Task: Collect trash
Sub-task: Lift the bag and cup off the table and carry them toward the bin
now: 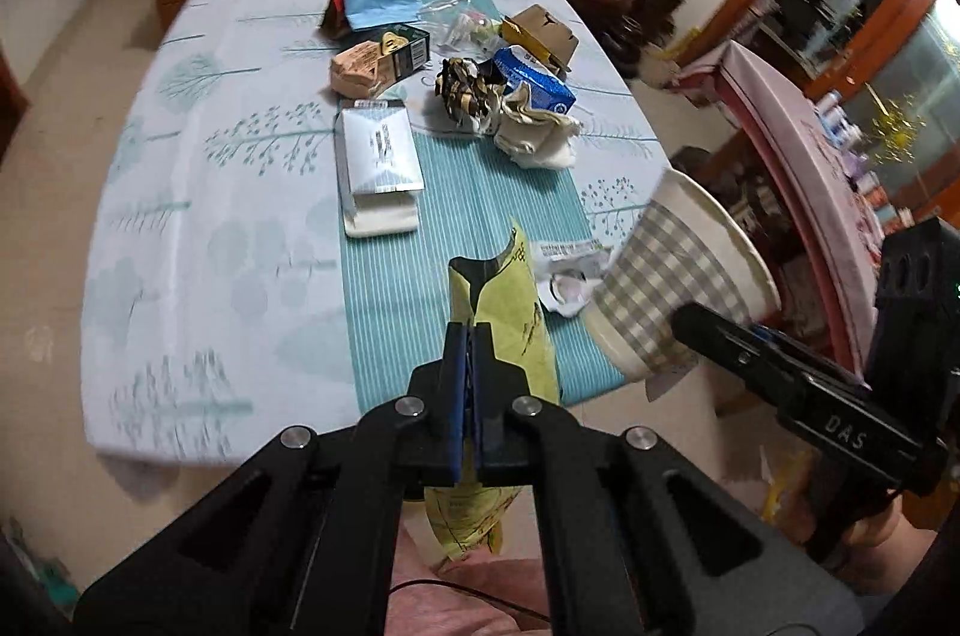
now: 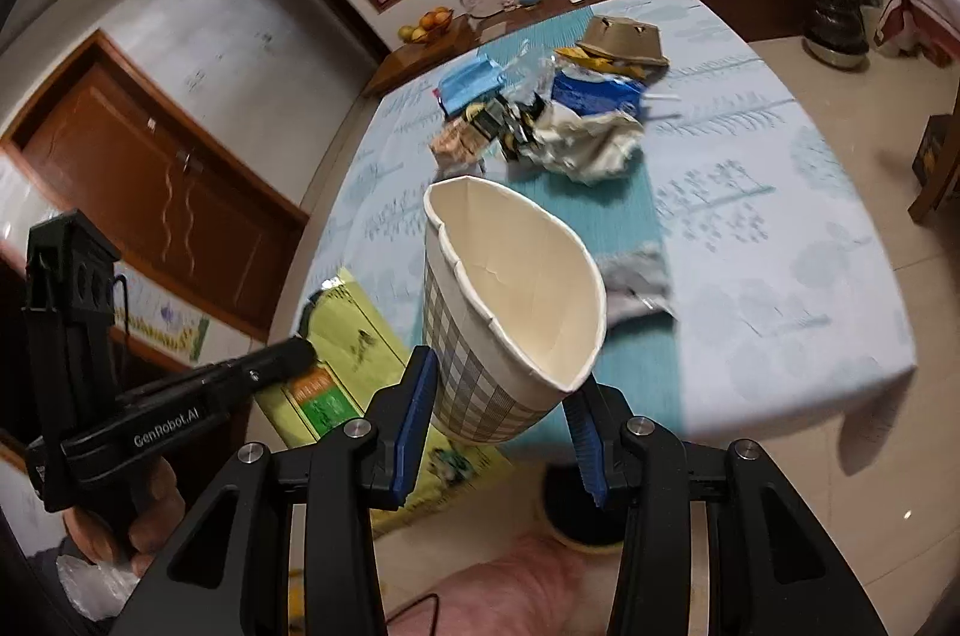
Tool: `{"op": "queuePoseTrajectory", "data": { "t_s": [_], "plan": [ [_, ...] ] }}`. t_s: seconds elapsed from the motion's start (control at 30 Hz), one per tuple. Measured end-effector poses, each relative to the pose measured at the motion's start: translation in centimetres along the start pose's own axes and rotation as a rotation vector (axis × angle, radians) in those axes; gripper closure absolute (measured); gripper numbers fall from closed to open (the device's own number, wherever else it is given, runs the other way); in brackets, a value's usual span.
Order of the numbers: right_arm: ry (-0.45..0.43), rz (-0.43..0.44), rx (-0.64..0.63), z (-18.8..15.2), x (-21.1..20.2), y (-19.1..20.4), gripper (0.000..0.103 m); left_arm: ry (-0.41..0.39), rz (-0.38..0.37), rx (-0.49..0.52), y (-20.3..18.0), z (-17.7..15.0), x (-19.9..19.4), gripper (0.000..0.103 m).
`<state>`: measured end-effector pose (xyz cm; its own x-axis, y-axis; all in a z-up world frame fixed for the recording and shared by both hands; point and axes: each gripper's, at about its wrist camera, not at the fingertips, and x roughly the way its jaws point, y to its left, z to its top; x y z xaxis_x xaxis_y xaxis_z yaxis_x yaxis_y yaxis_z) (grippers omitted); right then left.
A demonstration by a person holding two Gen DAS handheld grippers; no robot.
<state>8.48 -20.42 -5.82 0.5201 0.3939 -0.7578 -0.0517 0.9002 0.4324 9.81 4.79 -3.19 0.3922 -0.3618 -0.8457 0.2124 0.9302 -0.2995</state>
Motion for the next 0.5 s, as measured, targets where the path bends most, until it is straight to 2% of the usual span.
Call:
{"op": "queuePoseTrajectory", "data": {
  "t_s": [0.27,0.5],
  "plan": [
    [0.107,0.004,-0.028,-6.4,-1.6,-3.5,0.062,-0.061,0.139,-0.067,-4.8,-8.5,-0.9,0.103],
    [0.212,-0.053,-0.121,-13.6,2.4,-4.0,0.062,-0.070,0.238,-0.057,-6.7,-14.1,1.5,0.103]
  ]
}}
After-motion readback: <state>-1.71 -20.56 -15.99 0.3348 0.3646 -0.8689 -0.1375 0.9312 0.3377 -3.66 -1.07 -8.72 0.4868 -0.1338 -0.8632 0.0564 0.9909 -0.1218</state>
